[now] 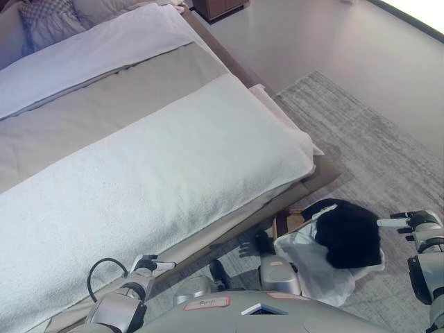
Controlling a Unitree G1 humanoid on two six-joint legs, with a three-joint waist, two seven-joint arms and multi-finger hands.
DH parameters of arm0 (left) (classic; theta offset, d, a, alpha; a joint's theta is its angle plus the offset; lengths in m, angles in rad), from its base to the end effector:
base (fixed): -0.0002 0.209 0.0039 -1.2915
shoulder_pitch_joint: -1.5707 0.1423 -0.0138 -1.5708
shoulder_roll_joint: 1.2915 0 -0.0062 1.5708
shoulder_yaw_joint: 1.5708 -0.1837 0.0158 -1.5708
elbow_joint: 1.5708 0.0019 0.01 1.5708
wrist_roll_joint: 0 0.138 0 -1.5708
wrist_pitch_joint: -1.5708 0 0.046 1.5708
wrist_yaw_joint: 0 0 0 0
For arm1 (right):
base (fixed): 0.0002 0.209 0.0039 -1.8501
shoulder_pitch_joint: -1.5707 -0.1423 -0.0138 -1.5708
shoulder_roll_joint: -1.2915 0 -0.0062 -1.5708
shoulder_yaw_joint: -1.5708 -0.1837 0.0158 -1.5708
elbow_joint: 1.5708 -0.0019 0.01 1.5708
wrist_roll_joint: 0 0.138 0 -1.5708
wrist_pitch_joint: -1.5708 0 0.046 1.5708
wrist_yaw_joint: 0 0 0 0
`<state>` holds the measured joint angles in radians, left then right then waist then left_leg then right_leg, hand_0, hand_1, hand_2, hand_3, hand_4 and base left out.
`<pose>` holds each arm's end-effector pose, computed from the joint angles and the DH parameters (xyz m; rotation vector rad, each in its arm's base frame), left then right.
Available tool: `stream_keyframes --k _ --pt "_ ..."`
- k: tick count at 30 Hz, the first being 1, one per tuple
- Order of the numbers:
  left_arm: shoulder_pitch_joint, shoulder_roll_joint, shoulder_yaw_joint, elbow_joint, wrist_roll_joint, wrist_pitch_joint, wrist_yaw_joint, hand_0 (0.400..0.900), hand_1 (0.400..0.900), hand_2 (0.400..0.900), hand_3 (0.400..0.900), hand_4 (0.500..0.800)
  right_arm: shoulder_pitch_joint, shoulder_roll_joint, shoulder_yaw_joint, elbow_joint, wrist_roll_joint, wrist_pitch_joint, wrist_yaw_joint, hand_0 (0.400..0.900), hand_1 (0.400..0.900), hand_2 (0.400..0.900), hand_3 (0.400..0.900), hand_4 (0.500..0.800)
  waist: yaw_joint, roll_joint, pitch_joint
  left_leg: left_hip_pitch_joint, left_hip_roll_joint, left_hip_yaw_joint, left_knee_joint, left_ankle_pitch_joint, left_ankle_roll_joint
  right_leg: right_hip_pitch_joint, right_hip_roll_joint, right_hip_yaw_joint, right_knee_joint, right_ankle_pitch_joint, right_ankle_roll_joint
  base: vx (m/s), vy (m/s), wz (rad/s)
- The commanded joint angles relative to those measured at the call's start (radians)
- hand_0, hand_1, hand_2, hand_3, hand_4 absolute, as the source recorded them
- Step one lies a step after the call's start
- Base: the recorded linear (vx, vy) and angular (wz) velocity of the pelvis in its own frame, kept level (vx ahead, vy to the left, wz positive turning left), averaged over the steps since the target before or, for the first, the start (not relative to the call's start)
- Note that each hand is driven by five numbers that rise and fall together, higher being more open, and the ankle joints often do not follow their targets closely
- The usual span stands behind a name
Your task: Put the clothes on the bed into the basket.
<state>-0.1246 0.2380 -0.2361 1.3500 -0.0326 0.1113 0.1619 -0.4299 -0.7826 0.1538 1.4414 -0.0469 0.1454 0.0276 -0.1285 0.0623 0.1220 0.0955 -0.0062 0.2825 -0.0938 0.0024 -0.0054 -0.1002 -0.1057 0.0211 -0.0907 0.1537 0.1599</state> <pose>0.0913 0.2230 -0.1137 0.4647 1.3175 0.1297 0.1640 -0.3924 0.0160 -0.6901 1.1413 -0.4890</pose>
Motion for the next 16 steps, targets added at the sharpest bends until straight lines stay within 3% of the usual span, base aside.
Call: stream_keyframes --k 1,10,16 --pt "-0.046 0.074 -0.013 0.053 0.046 -0.002 0.016 0.9 0.9 0.9 0.9 0.8 -0.096 -0.021 0.064 0.037 -0.01 -0.018 -0.021 0.9 0.9 0.9 0.9 0.8 0.027 -0.034 -0.021 -0.004 0.015 -0.078 0.028 -0.018 -0.027 0.054 -0.062 0.028 0.062 -0.035 0.016 0.0 -0.027 0.04" --pt "-0.04 0.086 0.001 0.055 0.049 0.003 0.013 0.9 0.9 0.9 0.9 0.8 -0.074 0.001 0.053 0.025 0.003 -0.016 -0.029 0.9 0.9 0.9 0.9 0.8 0.042 -0.052 -0.019 -0.002 0.017 -0.087 0.027 -0.019 -0.027 0.065 -0.062 0.018 0.058 -0.038 0.015 0.0 -0.007 0.01" --pt "-0.033 0.085 0.037 0.05 0.026 0.0 0.029 0.9 0.9 0.9 0.9 0.8 -0.018 0.052 0.016 -0.096 0.07 -0.044 -0.074 0.9 0.9 0.9 0.9 0.8 0.045 -0.063 -0.017 -0.004 0.021 -0.087 0.022 -0.014 -0.027 0.06 -0.057 0.023 0.059 -0.038 0.012 0.0 -0.006 -0.02"
